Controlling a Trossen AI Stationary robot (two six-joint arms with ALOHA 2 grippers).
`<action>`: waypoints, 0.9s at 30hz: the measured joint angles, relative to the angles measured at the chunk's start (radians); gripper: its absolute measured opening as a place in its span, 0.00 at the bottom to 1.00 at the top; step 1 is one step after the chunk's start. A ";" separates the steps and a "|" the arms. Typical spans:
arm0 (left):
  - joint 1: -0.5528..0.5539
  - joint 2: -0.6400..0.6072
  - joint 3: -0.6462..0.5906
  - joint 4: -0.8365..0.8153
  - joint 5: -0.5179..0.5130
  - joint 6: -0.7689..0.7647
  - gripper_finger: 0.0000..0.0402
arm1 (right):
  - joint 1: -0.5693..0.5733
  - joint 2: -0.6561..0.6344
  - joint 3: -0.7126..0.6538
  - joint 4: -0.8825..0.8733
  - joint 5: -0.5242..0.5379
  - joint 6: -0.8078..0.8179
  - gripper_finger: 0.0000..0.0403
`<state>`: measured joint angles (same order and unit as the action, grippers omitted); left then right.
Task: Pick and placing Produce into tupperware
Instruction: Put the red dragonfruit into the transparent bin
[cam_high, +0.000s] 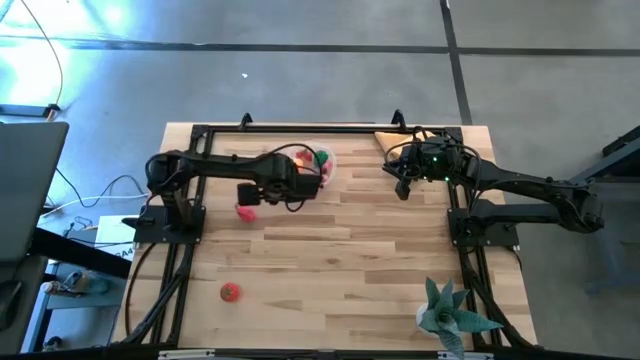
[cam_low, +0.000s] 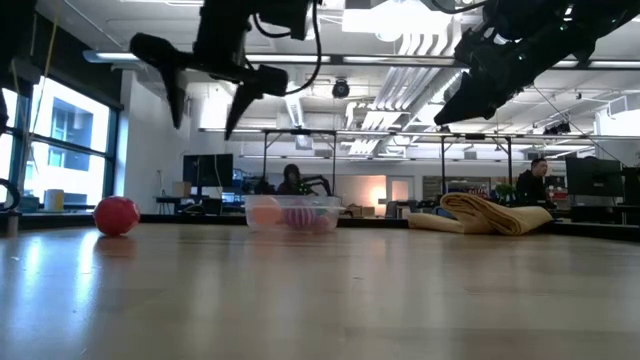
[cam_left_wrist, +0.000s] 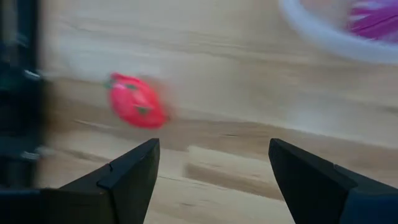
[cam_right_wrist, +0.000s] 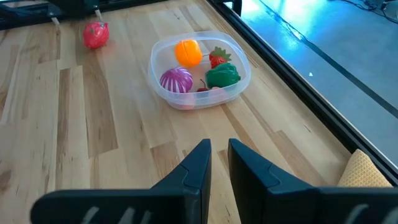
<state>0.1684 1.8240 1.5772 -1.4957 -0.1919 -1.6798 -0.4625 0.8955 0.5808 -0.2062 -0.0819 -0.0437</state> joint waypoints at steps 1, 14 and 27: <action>0.000 0.000 0.000 -0.028 0.005 0.019 0.72 | 0.000 0.000 0.000 0.000 0.000 0.000 0.11; 0.001 -0.179 -0.140 -0.064 0.103 0.088 0.72 | 0.000 0.000 0.000 0.000 0.000 0.000 0.11; 0.002 -0.328 -0.469 0.296 0.117 -0.175 0.72 | 0.000 0.000 0.000 0.000 0.000 0.000 0.11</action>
<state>0.1699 1.4956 1.1085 -1.2000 -0.0750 -1.8552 -0.4628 0.8951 0.5808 -0.2066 -0.0818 -0.0439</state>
